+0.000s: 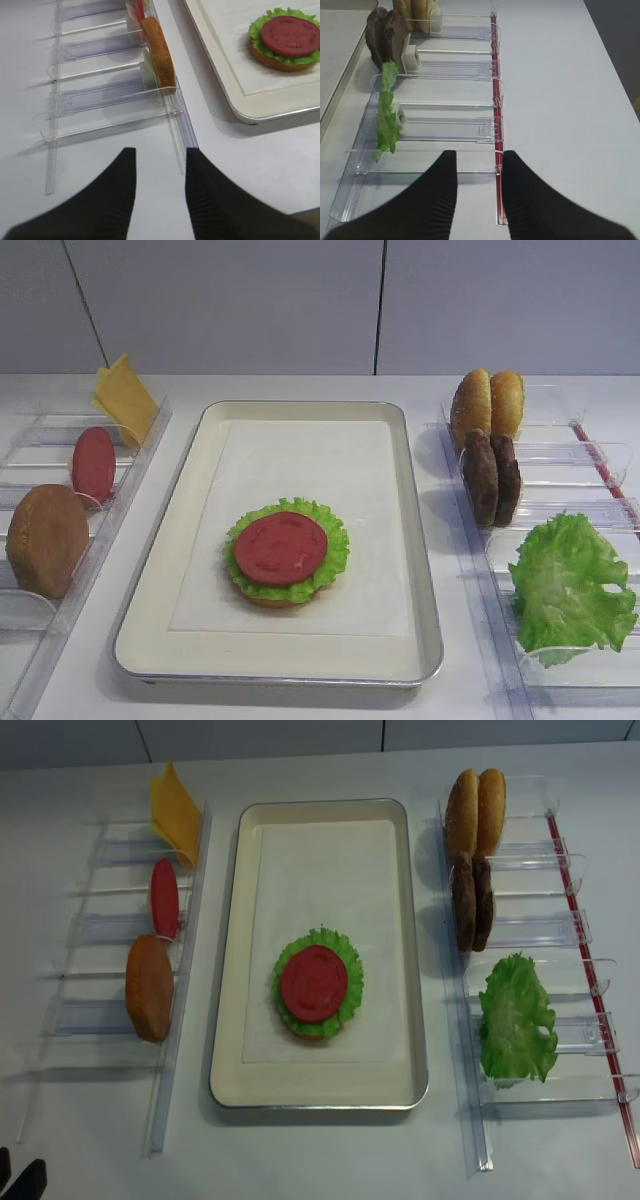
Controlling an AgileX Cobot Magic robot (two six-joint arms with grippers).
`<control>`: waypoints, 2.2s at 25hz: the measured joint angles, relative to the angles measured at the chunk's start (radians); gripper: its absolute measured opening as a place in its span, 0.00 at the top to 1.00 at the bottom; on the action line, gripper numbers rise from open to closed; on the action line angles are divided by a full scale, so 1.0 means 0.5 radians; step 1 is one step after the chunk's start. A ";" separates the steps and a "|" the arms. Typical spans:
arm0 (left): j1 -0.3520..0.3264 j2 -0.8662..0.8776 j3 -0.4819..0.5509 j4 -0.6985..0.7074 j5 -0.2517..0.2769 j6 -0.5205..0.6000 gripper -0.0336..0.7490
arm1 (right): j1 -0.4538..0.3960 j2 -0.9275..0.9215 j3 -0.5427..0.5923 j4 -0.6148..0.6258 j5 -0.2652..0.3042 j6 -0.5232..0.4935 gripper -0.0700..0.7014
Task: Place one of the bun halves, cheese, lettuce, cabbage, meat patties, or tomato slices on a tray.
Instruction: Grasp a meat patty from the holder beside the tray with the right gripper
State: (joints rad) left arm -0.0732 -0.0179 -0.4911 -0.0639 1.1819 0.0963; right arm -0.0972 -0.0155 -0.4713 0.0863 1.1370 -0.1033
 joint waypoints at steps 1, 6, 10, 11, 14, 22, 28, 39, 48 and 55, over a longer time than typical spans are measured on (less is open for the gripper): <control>0.000 0.000 0.000 0.000 0.000 0.000 0.67 | 0.000 0.000 0.000 0.000 0.000 0.000 0.59; 0.000 0.000 0.000 0.000 0.000 0.000 0.67 | 0.000 0.000 0.000 0.000 0.000 0.000 0.59; 0.000 0.000 0.000 0.000 0.000 0.000 0.67 | 0.000 0.000 0.000 0.000 0.000 0.000 0.58; 0.000 0.000 0.000 0.000 0.000 0.000 0.67 | 0.000 0.000 0.000 0.000 0.000 0.000 0.58; 0.000 0.000 0.000 0.000 0.000 0.000 0.67 | 0.000 0.000 0.000 0.007 0.000 0.000 0.59; 0.000 0.000 0.000 0.000 0.000 0.000 0.67 | 0.000 0.000 0.000 0.195 -0.035 0.038 0.58; 0.000 0.000 0.000 0.000 0.000 0.000 0.67 | 0.000 0.163 0.000 0.331 -0.085 -0.059 0.43; 0.000 0.000 0.000 0.000 0.000 0.000 0.67 | 0.000 0.999 -0.209 0.535 -0.282 -0.036 0.31; 0.000 0.000 0.000 0.000 0.000 0.000 0.67 | 0.050 1.918 -0.971 0.531 0.067 -0.084 0.31; 0.000 0.000 0.000 0.000 0.000 0.000 0.67 | 0.588 2.531 -1.422 0.173 0.126 0.386 0.30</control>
State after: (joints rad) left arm -0.0732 -0.0179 -0.4911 -0.0639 1.1819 0.0963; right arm 0.1967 1.2500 -1.1822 0.1726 1.2002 0.0897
